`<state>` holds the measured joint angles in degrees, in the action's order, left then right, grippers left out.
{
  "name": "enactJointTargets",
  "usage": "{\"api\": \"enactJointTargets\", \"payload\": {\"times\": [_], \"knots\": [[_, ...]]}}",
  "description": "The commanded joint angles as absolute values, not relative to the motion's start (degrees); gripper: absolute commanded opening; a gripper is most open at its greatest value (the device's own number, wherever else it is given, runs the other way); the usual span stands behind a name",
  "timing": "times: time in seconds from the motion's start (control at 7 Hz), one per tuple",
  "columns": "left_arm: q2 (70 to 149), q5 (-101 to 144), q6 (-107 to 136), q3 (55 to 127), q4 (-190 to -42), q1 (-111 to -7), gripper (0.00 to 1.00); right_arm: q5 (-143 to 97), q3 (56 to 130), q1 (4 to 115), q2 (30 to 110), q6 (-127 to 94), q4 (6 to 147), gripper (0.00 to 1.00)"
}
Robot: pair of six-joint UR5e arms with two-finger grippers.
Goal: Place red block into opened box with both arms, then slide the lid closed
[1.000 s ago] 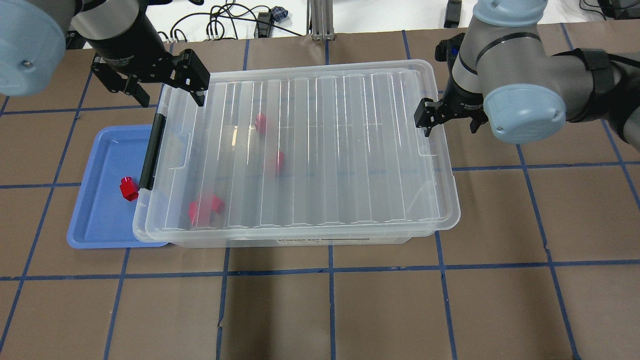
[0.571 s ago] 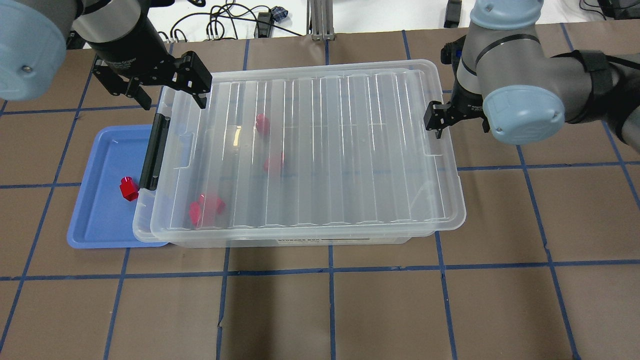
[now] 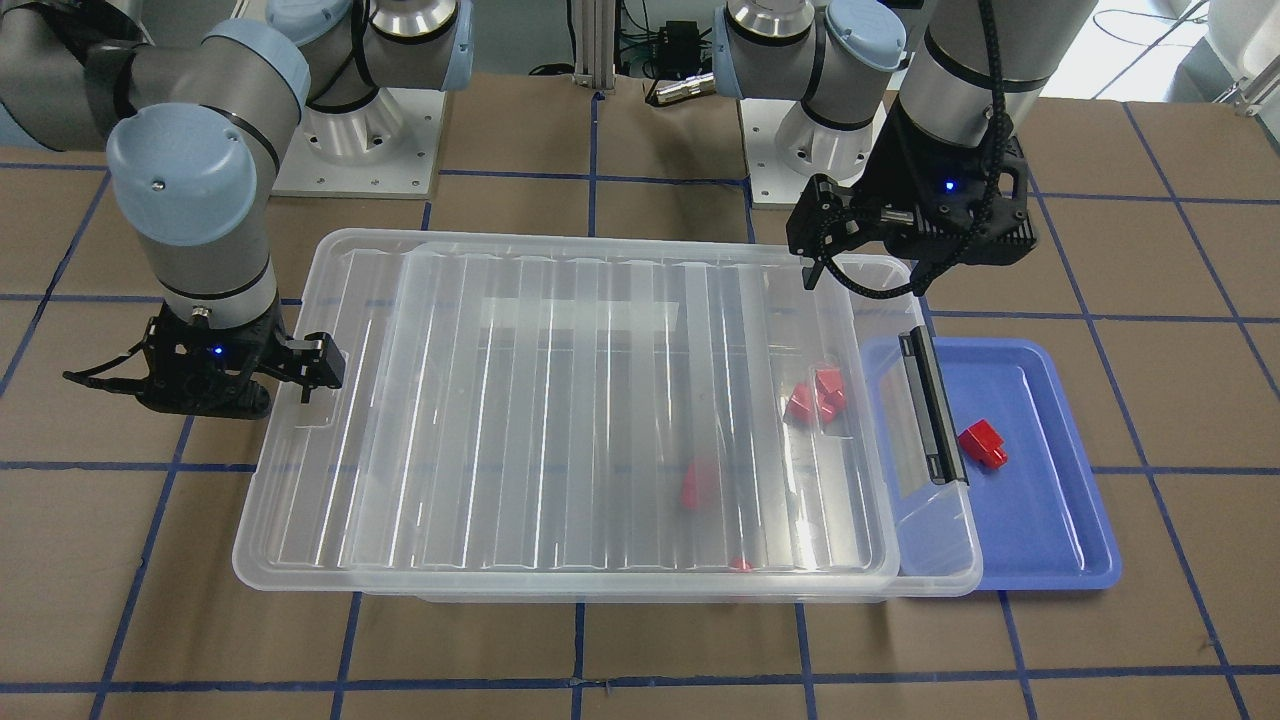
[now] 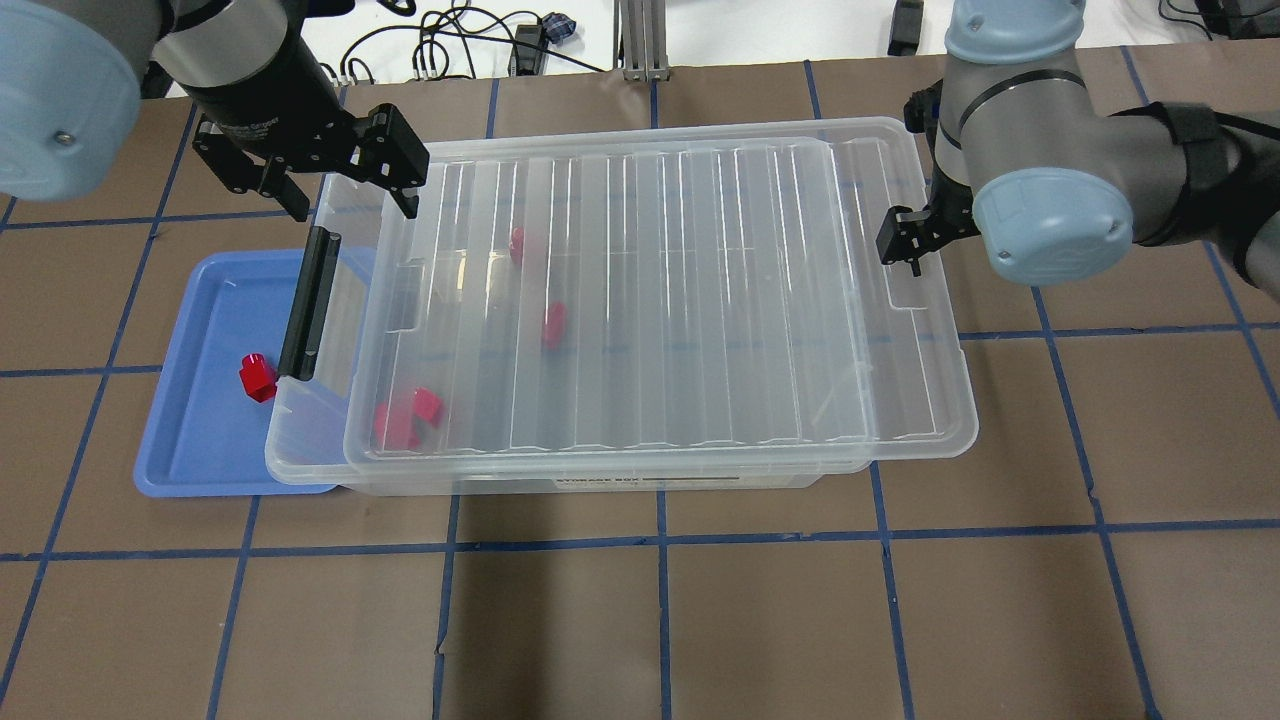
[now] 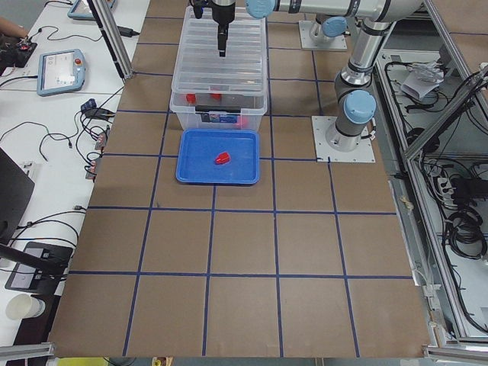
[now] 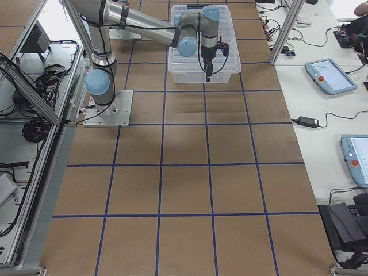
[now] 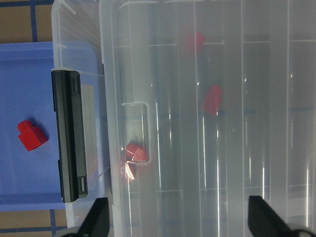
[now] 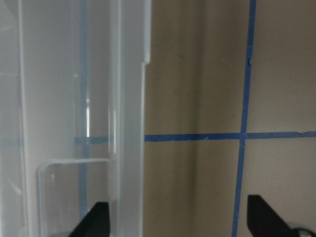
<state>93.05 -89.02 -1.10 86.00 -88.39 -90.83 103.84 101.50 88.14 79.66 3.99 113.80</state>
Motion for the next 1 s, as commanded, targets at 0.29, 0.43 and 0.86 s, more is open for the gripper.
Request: {"api": "enactJointTargets", "payload": {"times": [0.29, 0.43, 0.86], "knots": [[92.9, -88.9, -1.2, 86.0, -88.4, -91.0, 1.0, 104.0, 101.5, 83.8, 79.7, 5.3, 113.5, 1.0], [92.7, -89.5, -1.9, 86.1, -88.6, -90.9, 1.0, 104.1, 101.5, 83.2, 79.8, 5.3, 113.2, 1.0], [93.3, -89.2, -3.6, 84.7, -89.6, -88.4, 1.0, 103.9, 102.0, 77.5, 80.1, 6.3, 112.9, 1.0]]}}
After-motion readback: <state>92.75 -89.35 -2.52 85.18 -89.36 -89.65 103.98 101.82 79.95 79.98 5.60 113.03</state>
